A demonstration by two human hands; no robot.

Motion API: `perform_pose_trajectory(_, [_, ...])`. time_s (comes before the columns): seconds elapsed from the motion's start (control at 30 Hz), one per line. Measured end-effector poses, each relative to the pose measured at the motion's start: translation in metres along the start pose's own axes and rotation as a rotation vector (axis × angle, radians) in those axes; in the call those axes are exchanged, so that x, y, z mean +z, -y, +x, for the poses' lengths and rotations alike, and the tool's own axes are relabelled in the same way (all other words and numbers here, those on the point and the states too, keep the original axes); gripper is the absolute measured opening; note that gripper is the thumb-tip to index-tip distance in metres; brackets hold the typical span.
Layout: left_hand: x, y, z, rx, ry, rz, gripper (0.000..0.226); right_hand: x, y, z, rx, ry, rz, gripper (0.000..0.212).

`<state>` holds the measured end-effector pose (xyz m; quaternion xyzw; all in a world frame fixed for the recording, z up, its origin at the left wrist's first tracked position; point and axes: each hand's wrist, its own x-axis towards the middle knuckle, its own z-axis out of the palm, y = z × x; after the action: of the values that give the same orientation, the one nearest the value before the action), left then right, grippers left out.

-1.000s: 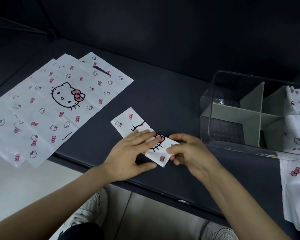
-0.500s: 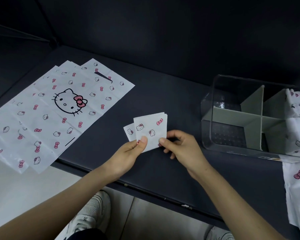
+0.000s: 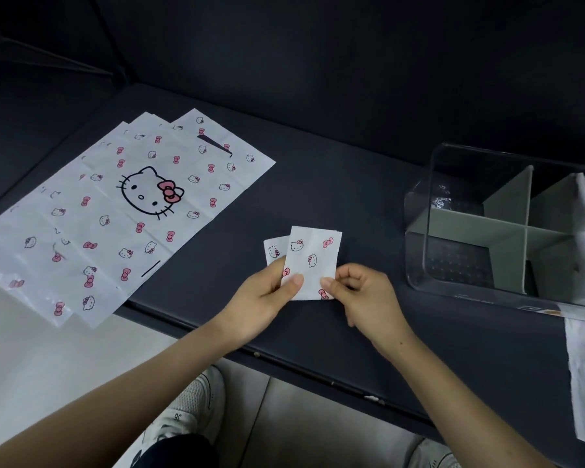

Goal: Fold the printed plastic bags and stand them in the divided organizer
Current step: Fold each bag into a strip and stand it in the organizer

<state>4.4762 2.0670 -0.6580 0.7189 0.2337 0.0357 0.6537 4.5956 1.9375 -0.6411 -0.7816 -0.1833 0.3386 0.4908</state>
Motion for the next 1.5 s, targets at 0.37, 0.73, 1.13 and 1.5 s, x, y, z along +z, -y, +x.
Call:
perform_pose_trajectory(0.37, [-0.015,0.035,-0.009,0.302,-0.376,0.596,0.051,0.009,0.002,0.011,-0.020,-0.010,-0.398,0.012])
perform_pose_trajectory(0.73, [-0.025,0.030,0.002,0.536,-0.226,1.231,0.048,0.010,0.015,0.028,0.004,0.067,-0.562,0.023])
perform_pose_trajectory(1.13, [-0.031,0.038,0.006,0.439,-0.064,1.283,0.065,0.031,-0.007,0.000,-0.278,-0.291,-0.872,0.046])
perform_pose_trajectory(1.5, [-0.003,0.037,0.001,0.264,-0.183,1.267,0.067,0.014,-0.012,-0.002,-0.029,-0.323,-0.690,0.042])
